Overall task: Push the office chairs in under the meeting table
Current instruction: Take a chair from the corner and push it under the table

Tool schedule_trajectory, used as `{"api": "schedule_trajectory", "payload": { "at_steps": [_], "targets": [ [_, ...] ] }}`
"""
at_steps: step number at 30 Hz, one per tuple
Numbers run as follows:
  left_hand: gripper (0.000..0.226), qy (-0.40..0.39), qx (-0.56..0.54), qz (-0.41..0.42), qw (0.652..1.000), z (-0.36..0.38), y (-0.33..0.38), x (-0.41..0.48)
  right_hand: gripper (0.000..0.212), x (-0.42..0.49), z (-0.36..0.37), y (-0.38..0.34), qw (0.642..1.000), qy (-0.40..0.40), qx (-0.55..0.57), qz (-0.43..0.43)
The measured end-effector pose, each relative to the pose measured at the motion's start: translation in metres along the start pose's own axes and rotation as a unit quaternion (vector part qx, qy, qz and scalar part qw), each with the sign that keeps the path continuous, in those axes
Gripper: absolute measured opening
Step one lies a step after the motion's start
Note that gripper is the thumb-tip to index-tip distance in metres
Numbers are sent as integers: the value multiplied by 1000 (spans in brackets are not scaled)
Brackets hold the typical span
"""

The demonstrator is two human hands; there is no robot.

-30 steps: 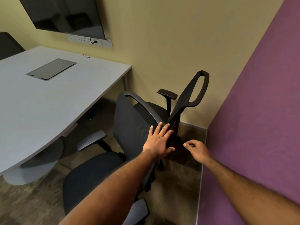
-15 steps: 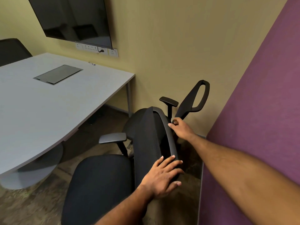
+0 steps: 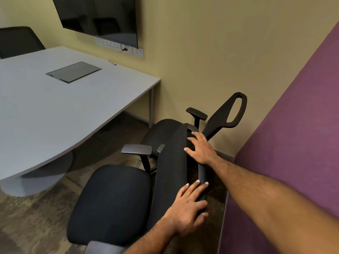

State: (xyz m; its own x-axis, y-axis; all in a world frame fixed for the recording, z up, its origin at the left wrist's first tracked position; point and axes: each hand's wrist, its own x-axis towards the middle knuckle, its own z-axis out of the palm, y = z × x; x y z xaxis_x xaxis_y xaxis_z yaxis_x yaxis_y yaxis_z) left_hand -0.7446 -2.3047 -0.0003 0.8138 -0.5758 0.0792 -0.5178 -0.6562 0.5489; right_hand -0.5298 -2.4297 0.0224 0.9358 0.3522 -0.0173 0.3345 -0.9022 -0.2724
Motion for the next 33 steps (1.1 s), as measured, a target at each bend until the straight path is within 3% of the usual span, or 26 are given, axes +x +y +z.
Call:
{"api": "schedule_trajectory", "payload": {
  "at_steps": [3,8,14,22,27,30,33],
  "targets": [
    [23,-26,4,36,999,-7,-8,0,74,19,-5,-2,1000,23,-16,5],
    [16,-29,-22,27,999,-14,-16,0,88,52,2,0,992,-24,117,44],
    [16,-2,-37,-11,999,-21,-29,10,93,92,9,-15,996,-51,76,-1],
    [17,23,-39,-103,994,-38,-40,-3,87,129,22,-54,992,-99,-10,-74],
    [18,-3,40,-156,987,-56,-42,-23,63,139,37,-89,966,-92,-114,-213],
    [21,-4,92,-183,979,-62,-47,-49,51,138,45,-116,953,-76,-89,-279],
    [30,40,76,-219,972,-62,-47,-74,44,129,52,-138,958,-72,-53,-271]
  ]
}}
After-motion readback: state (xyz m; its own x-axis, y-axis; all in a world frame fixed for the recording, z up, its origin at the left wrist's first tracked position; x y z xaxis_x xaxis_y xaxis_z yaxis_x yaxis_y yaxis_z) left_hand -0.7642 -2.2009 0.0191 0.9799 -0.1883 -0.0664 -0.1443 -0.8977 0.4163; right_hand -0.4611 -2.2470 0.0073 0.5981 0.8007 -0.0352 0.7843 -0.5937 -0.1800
